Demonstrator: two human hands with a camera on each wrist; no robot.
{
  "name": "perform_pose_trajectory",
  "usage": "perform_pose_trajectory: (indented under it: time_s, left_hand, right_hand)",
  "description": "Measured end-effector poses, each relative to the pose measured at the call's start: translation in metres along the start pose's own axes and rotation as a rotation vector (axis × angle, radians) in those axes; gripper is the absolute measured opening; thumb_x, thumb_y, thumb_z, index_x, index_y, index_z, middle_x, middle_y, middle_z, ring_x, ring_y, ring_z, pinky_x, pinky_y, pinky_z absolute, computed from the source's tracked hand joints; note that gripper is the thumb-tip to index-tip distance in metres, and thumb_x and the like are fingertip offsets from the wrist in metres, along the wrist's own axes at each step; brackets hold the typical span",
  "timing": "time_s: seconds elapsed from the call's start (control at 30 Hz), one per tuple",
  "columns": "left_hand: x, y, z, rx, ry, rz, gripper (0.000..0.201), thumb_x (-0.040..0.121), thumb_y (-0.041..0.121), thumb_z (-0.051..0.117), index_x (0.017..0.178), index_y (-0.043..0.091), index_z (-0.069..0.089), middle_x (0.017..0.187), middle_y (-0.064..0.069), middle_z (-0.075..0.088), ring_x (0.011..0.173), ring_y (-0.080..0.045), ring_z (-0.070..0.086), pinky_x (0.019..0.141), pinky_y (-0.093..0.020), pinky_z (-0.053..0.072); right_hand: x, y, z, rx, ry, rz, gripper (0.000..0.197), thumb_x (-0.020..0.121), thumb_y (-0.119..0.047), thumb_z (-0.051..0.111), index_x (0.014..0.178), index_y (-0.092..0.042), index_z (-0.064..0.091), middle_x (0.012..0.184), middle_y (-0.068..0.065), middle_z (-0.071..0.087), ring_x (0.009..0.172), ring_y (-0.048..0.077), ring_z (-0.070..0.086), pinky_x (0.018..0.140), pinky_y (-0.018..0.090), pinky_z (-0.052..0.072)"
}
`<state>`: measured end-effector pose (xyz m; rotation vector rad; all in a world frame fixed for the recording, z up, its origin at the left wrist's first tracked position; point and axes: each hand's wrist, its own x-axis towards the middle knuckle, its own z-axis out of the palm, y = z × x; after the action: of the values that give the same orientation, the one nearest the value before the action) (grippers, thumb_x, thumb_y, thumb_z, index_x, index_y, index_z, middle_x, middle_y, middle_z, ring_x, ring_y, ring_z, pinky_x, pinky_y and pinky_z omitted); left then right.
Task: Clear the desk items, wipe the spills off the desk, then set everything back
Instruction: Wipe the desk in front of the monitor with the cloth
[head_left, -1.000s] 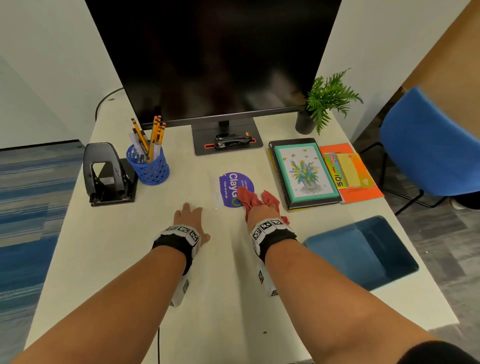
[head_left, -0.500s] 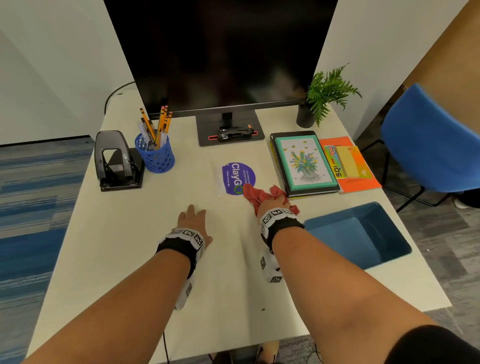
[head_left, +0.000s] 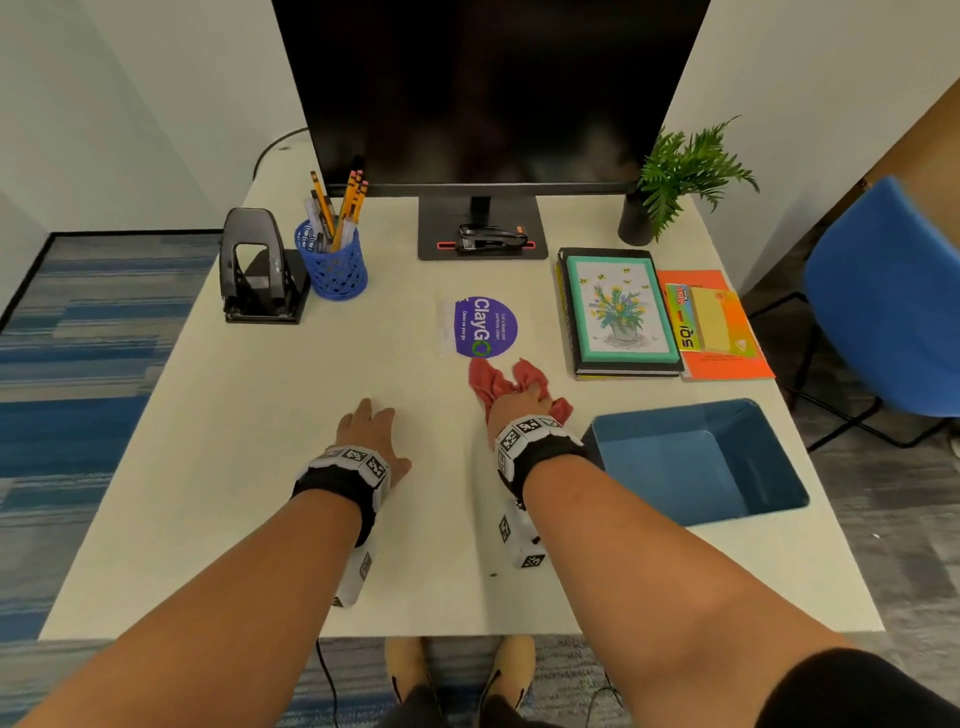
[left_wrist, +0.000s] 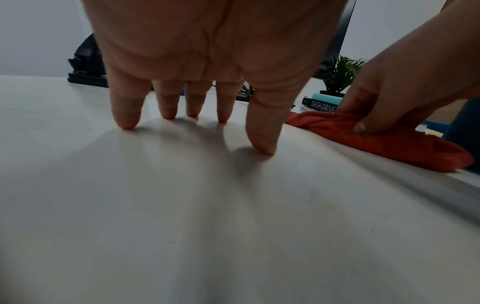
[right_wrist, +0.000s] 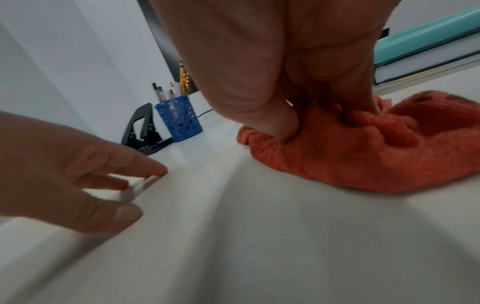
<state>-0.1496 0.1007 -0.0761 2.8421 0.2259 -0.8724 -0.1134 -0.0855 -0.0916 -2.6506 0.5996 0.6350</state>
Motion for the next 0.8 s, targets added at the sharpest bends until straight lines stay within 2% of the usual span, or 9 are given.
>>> perform_pose_trajectory:
  time_s: [0.1, 0.2, 0.33, 0.43, 0.53, 0.6, 0.67, 0.73, 0.8]
  left_hand:
    - [-0.006, -0.006, 0.003, -0.004, 0.014, -0.008, 0.089, 0.081, 0.048, 0.063, 0.151, 0.025, 0.013, 0.16, -0.004, 0.0, 0.147, -0.03, 0.008, 0.119, -0.041, 0.022]
    - [-0.008, -0.011, 0.002, 0.001, 0.012, 0.005, 0.09, 0.08, 0.051, 0.063, 0.151, 0.026, 0.013, 0.16, -0.004, -0.001, 0.147, -0.031, 0.008, 0.119, -0.042, 0.022]
    - [-0.01, -0.014, -0.003, -0.01, -0.045, 0.019, 0.09, 0.081, 0.046, 0.064, 0.151, 0.027, 0.011, 0.16, -0.004, -0.004, 0.147, -0.03, 0.004, 0.119, -0.043, 0.019]
    - [-0.012, -0.016, -0.001, 0.003, -0.026, 0.024, 0.09, 0.081, 0.046, 0.064, 0.151, 0.027, 0.011, 0.16, -0.004, -0.004, 0.147, -0.03, 0.004, 0.119, -0.043, 0.019]
    - [-0.012, -0.018, 0.0, 0.02, -0.015, 0.041, 0.09, 0.081, 0.045, 0.065, 0.151, 0.026, 0.012, 0.16, -0.006, -0.003, 0.147, -0.032, 0.005, 0.119, -0.042, 0.019]
    - [-0.012, -0.02, -0.001, 0.048, -0.019, 0.056, 0.091, 0.08, 0.044, 0.066, 0.152, 0.026, 0.011, 0.16, -0.006, -0.003, 0.147, -0.033, 0.006, 0.119, -0.041, 0.02]
    - [-0.012, -0.022, 0.0, 0.074, -0.037, 0.061, 0.092, 0.081, 0.043, 0.066, 0.152, 0.027, 0.009, 0.16, -0.006, -0.004, 0.147, -0.033, 0.006, 0.119, -0.04, 0.02]
    - [-0.014, -0.024, 0.001, 0.09, -0.046, 0.064, 0.093, 0.081, 0.043, 0.065, 0.152, 0.028, 0.007, 0.16, -0.005, -0.005, 0.147, -0.033, 0.007, 0.119, -0.04, 0.021]
    - [-0.016, -0.029, 0.004, 0.093, -0.044, 0.068, 0.093, 0.081, 0.045, 0.065, 0.152, 0.028, 0.006, 0.16, -0.004, -0.005, 0.147, -0.032, 0.007, 0.118, -0.041, 0.022]
  right_hand:
    - [-0.014, -0.001, 0.01, -0.192, -0.009, -0.214, 0.053, 0.093, -0.024, 0.041, 0.145, -0.034, 0.037, 0.154, 0.006, 0.023, 0.139, 0.035, 0.026, 0.113, 0.056, 0.017]
    - [-0.021, 0.012, 0.003, -0.137, -0.011, -0.34, 0.048, 0.095, -0.035, 0.038, 0.143, -0.039, 0.038, 0.154, -0.003, 0.024, 0.143, 0.023, 0.022, 0.115, 0.053, 0.014]
    - [-0.035, 0.018, -0.013, -0.257, -0.043, -0.409, 0.05, 0.093, -0.023, 0.043, 0.143, -0.023, 0.042, 0.156, 0.003, 0.017, 0.147, 0.024, 0.015, 0.119, 0.051, 0.012]
    - [-0.054, 0.011, -0.008, -0.282, -0.082, -0.526, 0.052, 0.091, -0.023, 0.043, 0.143, -0.024, 0.041, 0.156, 0.004, 0.017, 0.147, 0.023, 0.014, 0.119, 0.051, 0.01]
    - [-0.069, 0.006, 0.003, -0.385, -0.115, -0.63, 0.048, 0.092, -0.029, 0.049, 0.14, -0.023, 0.046, 0.155, 0.005, 0.021, 0.143, 0.028, 0.023, 0.12, 0.044, 0.013]
    - [-0.071, 0.01, 0.008, -0.432, -0.134, -0.626, 0.05, 0.092, -0.032, 0.051, 0.141, -0.02, 0.044, 0.154, 0.008, 0.024, 0.141, 0.032, 0.027, 0.12, 0.043, 0.014]
    - [-0.068, 0.022, 0.009, -0.331, -0.068, -0.507, 0.052, 0.09, -0.036, 0.049, 0.139, -0.021, 0.044, 0.15, 0.01, 0.025, 0.138, 0.038, 0.029, 0.116, 0.051, 0.021]
    - [-0.064, 0.034, 0.005, -0.233, 0.005, -0.315, 0.056, 0.09, -0.032, 0.045, 0.143, -0.019, 0.036, 0.154, 0.01, 0.014, 0.142, 0.04, 0.018, 0.114, 0.056, 0.022]
    - [-0.06, 0.033, -0.001, -0.194, -0.012, -0.162, 0.063, 0.091, -0.025, 0.045, 0.15, -0.017, 0.023, 0.159, 0.009, 0.0, 0.145, 0.037, 0.007, 0.117, 0.055, 0.016]
